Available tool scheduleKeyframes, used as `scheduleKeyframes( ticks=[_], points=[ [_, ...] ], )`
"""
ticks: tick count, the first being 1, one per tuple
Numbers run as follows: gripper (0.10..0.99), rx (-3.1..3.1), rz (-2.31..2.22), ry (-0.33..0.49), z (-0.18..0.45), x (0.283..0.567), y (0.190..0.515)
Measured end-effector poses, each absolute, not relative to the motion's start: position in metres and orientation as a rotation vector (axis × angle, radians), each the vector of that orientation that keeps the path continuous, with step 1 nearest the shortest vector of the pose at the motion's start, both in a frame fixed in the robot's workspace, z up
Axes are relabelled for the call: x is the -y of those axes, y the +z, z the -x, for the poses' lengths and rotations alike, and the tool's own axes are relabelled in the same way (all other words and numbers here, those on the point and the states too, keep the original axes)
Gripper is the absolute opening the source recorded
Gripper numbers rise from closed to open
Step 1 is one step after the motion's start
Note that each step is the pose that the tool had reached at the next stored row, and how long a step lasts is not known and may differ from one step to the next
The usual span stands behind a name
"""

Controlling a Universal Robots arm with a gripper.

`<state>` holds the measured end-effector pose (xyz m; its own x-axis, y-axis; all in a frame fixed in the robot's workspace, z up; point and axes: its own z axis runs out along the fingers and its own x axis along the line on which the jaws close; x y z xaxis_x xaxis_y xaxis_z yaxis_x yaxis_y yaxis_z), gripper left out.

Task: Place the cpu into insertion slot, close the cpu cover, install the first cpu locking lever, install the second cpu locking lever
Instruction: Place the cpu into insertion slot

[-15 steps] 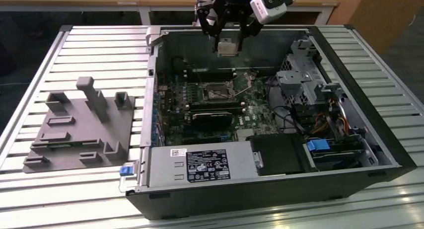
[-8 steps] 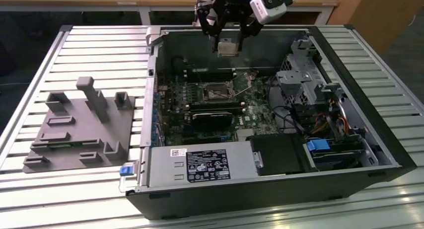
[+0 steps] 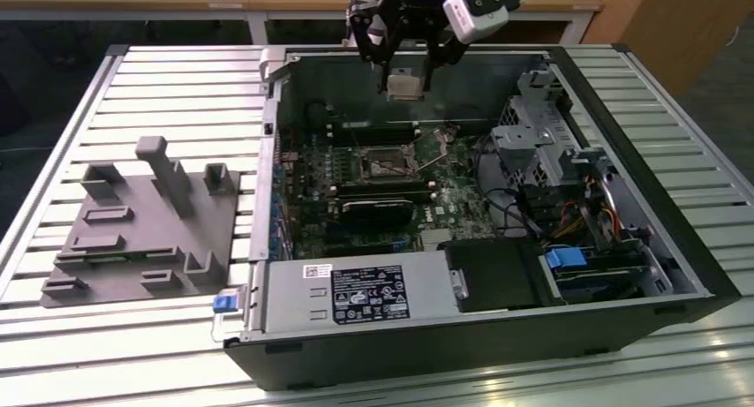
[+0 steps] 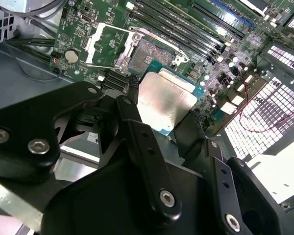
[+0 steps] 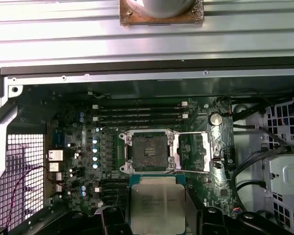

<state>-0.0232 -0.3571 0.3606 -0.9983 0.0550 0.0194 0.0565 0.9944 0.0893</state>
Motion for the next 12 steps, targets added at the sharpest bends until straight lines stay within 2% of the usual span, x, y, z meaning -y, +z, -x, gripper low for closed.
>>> scheduleKeyframes(
  ticks=[12],
  points=[
    [0.537, 3.120, 0.127, -0.141, 0.0232, 0.3571, 0.3606]
  ],
)
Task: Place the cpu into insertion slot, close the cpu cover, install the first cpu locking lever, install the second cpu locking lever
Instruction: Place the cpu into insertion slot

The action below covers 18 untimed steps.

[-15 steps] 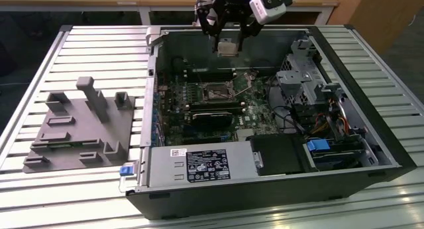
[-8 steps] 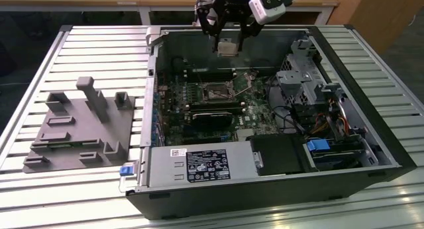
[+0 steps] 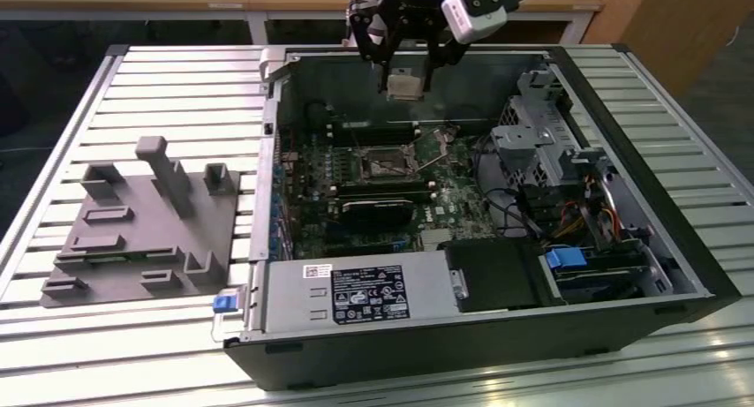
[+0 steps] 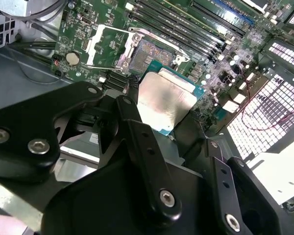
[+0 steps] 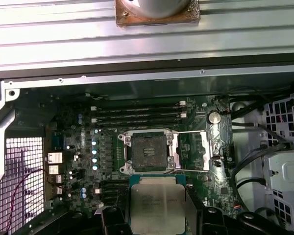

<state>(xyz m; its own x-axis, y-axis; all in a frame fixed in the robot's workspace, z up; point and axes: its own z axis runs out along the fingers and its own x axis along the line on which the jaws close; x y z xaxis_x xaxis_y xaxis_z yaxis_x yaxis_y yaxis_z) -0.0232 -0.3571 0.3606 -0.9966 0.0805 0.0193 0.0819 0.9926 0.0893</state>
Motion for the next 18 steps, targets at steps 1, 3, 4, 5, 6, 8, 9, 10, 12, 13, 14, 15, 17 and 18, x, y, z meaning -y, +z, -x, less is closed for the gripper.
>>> scheduleKeyframes(
  ticks=[1, 3, 4, 5, 6, 8, 9, 10, 12, 13, 14, 15, 17, 18],
  points=[
    [0.537, 3.120, 0.131, -0.141, 0.0232, 0.3571, 0.3606],
    [0.537, 3.120, 0.137, -0.141, 0.0232, 0.3571, 0.3606],
    [0.537, 3.120, 0.141, -0.141, 0.0232, 0.3571, 0.3606],
    [0.537, 3.120, 0.144, -0.141, 0.0232, 0.3571, 0.3606],
    [0.537, 3.120, 0.147, -0.141, 0.0232, 0.3571, 0.3606],
    [0.537, 3.120, 0.154, -0.141, 0.0232, 0.3571, 0.3606],
    [0.537, 3.120, 0.157, -0.141, 0.0232, 0.3571, 0.3606],
    [0.537, 3.120, 0.160, -0.141, 0.0232, 0.3571, 0.3606],
    [0.537, 3.119, 0.167, -0.141, 0.0232, 0.3571, 0.3606],
    [0.537, 3.119, 0.170, -0.141, 0.0232, 0.3571, 0.3606],
    [0.537, 3.119, 0.173, -0.141, 0.0232, 0.3571, 0.3606],
    [0.537, 3.119, 0.176, -0.141, 0.0232, 0.3571, 0.3606],
    [0.537, 3.119, 0.182, -0.141, 0.0232, 0.3571, 0.3606],
    [0.537, 3.119, 0.185, -0.141, 0.0232, 0.3571, 0.3606]
  ],
)
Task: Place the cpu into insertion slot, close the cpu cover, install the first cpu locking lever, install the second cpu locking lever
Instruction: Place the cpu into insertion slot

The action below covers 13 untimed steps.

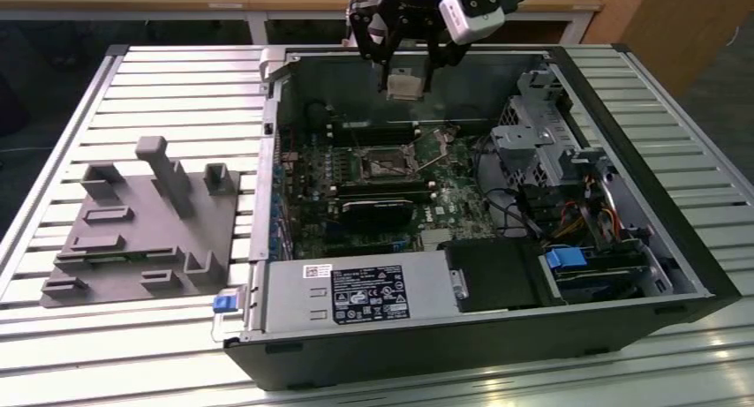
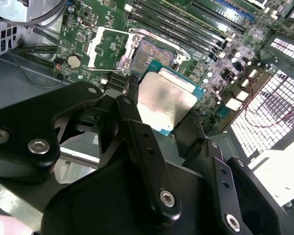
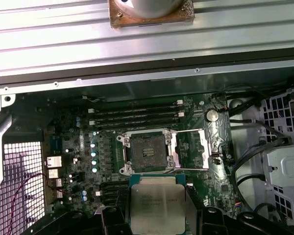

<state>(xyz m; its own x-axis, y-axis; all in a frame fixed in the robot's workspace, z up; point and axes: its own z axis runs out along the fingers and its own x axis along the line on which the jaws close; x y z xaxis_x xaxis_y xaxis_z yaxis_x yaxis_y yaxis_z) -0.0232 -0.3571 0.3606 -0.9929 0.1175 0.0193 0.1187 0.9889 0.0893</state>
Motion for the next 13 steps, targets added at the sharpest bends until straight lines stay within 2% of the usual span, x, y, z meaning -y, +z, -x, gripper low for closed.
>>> scheduleKeyframes(
  ticks=[13],
  points=[
    [0.537, 3.117, 0.228, -0.142, 0.0232, 0.3571, 0.3606]
  ],
)
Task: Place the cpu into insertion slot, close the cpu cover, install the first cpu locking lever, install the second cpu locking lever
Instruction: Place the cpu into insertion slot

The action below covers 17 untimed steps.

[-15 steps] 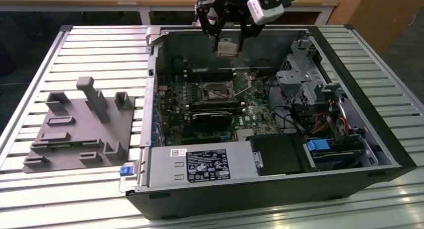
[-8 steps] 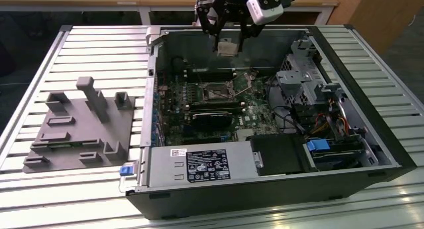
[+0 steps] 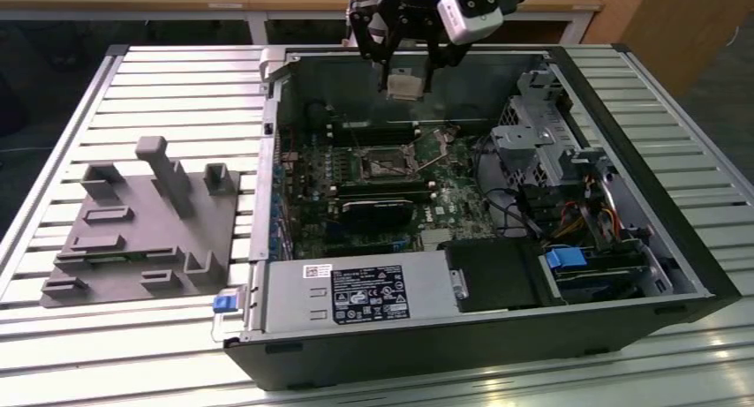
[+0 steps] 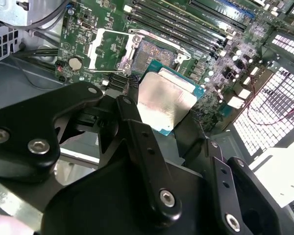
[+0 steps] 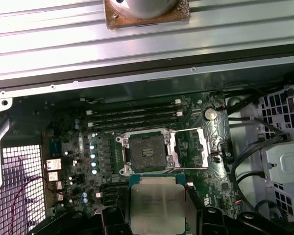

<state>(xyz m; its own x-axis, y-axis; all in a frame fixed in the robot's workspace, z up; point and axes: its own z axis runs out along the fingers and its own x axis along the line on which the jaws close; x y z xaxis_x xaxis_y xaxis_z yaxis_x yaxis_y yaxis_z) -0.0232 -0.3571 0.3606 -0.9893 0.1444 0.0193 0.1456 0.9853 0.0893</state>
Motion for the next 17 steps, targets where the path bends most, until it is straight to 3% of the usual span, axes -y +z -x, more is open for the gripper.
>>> scheduleKeyframes(
  ticks=[17],
  points=[
    [0.537, 3.113, 0.306, -0.142, 0.0232, 0.3571, 0.3606]
  ],
)
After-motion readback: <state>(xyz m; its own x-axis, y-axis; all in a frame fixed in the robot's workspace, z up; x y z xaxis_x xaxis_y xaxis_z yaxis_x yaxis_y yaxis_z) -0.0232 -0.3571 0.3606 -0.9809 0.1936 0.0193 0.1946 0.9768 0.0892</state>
